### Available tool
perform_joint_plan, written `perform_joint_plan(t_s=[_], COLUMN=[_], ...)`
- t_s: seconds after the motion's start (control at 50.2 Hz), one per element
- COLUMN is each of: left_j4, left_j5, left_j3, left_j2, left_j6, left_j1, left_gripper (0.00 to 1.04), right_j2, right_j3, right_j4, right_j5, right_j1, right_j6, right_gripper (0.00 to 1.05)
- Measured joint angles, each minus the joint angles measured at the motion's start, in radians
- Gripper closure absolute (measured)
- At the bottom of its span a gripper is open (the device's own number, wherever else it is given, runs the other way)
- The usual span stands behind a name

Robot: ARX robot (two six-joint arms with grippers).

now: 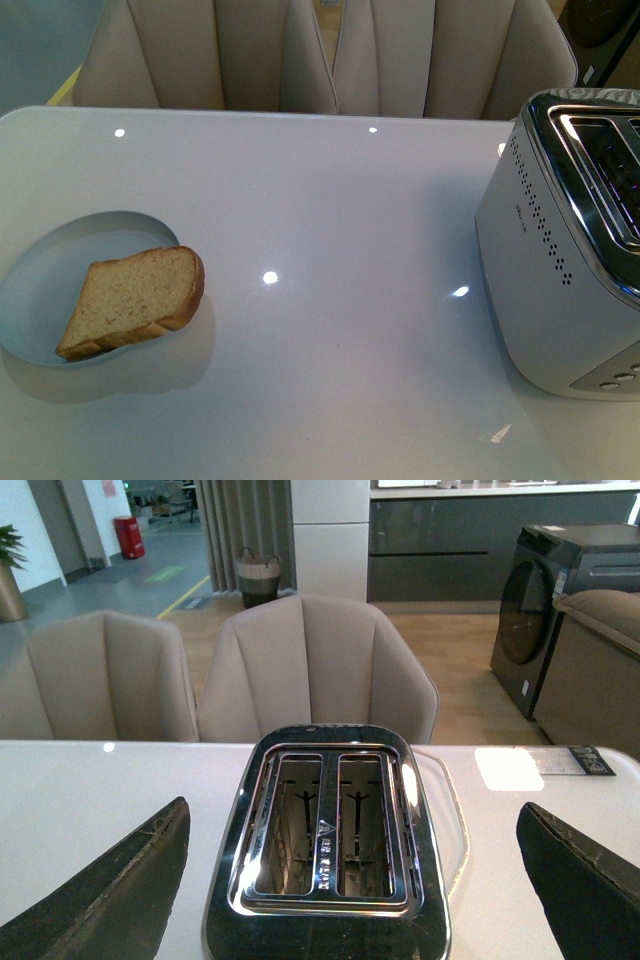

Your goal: Left arm holds plate, right arm toasts bread

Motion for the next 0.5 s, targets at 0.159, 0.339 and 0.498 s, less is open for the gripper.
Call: perform_joint_plan(t_s=[0.159,0.339,0.498], left_j4=[0.332,0.558,0.603], left_j5=[0.004,0.003,-0.005], left_j3=[0.056,0.124,0.227], left_j2=[0.436,0.841,1.133], left_j6=[0.164,0.272,0.347], left_j1=[0.056,0.154,0.223], left_gripper=[0.07,0.07,0.07], right_j2=[0.0,0.0,0.0], right_j3=[0.0,0.0,0.0], right_j4=[0.0,0.0,0.0], right_j5=[0.0,0.0,0.0], right_j1=[0.0,0.0,0.0], right_j6=[0.0,0.0,0.0], right_gripper=[0.09,0.09,0.09])
